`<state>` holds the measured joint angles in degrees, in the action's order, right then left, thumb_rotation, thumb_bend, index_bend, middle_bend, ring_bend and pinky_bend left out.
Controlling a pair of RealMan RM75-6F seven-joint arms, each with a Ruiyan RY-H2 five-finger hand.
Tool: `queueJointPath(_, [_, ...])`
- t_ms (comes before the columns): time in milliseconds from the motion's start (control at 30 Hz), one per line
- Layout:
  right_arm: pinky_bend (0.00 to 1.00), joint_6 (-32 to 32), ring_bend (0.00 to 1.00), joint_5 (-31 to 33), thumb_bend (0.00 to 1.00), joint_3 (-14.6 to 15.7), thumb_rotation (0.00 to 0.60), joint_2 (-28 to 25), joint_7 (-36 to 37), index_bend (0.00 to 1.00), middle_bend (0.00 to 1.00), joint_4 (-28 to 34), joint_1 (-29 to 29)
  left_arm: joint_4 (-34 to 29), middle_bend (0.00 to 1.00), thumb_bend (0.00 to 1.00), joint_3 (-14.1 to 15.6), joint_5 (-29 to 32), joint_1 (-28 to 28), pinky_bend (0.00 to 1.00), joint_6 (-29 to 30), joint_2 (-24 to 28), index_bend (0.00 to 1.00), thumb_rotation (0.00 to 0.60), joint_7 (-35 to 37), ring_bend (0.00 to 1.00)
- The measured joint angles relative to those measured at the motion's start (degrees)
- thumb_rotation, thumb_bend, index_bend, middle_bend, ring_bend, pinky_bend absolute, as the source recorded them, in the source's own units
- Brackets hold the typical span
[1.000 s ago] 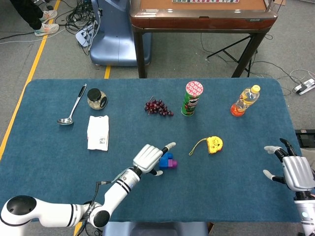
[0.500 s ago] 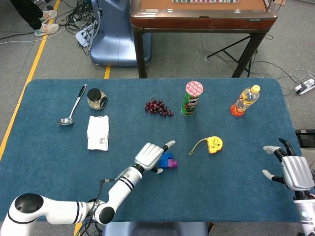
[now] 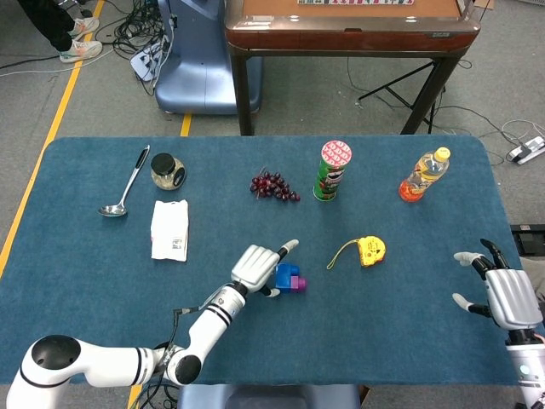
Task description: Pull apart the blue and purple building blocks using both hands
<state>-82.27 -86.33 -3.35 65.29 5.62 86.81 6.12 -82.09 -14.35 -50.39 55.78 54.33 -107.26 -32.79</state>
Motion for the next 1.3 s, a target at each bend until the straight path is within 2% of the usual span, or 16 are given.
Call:
queueJointPath(233, [0.65, 0.42, 0.38, 0.0, 0.0, 0.16, 0.6, 0.53, 0.18, 0.34, 0.4, -0.46, 0.18, 1.35, 1.0, 0.0, 1.1, -0.23, -0.26, 1.0, 0.88, 0.28, 0.08, 0.6, -0.72, 1.0])
queueJointPath(433, [0.65, 0.76, 0.38, 0.15, 0.0, 0.13, 0.6, 0.78, 0.43, 0.34, 0.4, -0.83, 0.36, 1.0, 1.0, 0.0, 0.79, 0.2, -0.74, 1.0, 0.52, 0.98, 0.1, 0.6, 0.56, 1.0])
queueJointPath(733, [0.65, 0.54, 0.38, 0.21, 0.0, 0.22, 0.6, 0.73, 0.57, 0.34, 0.4, -0.89, 0.19, -2.44, 1.0, 0.0, -0.71, 5.81, 0.98, 1.0, -2.55, 2.76, 0.12, 0.6, 0.33, 1.0])
queueJointPath(1300, [0.65, 0.76, 0.38, 0.27, 0.0, 0.41, 0.6, 1.36, 1.72, 0.34, 0.4, -2.09, 0.13, 1.63, 1.0, 0.0, -1.46, 6.65, 3.58, 1.0, -0.26, -0.49, 0.12, 0.6, -0.45, 1.0])
